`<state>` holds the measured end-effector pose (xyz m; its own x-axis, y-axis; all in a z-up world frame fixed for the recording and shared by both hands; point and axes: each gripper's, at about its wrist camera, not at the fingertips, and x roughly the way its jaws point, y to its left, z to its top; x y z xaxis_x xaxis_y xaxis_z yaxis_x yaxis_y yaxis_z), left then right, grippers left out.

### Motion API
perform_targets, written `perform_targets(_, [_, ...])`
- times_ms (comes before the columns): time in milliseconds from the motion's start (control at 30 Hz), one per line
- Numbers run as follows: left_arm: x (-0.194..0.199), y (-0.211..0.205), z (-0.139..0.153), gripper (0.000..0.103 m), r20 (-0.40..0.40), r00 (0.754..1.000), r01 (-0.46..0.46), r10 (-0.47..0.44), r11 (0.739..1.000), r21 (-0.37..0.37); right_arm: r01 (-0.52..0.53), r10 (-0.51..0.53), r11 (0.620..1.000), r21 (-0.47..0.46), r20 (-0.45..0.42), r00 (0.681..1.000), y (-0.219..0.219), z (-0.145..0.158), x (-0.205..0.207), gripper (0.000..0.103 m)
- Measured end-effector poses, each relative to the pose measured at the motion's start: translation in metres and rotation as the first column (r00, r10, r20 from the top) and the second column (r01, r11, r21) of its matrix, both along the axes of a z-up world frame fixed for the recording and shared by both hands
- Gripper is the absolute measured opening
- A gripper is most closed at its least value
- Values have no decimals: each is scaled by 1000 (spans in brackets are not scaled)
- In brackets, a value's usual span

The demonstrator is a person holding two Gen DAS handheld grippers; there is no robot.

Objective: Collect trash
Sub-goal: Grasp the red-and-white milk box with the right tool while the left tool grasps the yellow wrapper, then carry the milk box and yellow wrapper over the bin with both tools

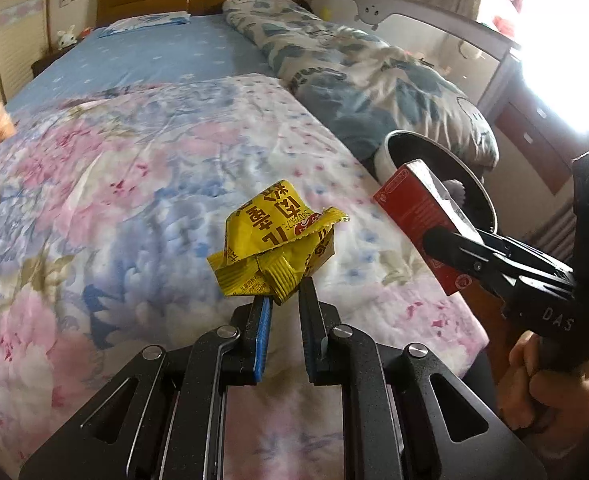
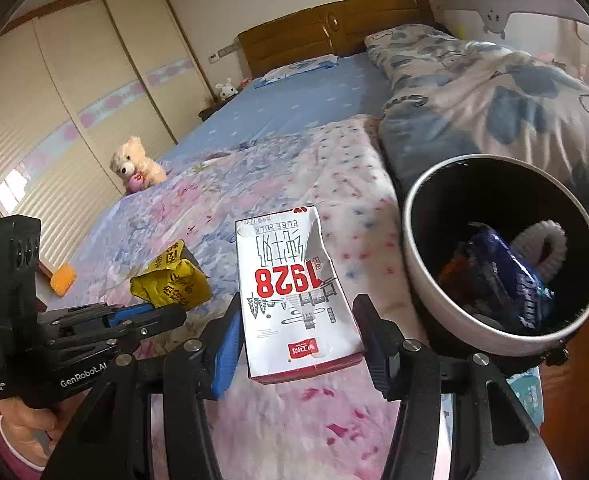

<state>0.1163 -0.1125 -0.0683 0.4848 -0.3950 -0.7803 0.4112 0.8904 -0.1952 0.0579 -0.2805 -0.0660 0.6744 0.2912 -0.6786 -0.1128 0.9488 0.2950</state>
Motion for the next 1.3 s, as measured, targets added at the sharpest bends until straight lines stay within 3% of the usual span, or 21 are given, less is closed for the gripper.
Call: perform_targets(1300, [1, -89, 10, 11, 36, 985, 167, -169, 984, 56, 179, -179, 984, 23, 6, 984, -84, 6, -22, 54])
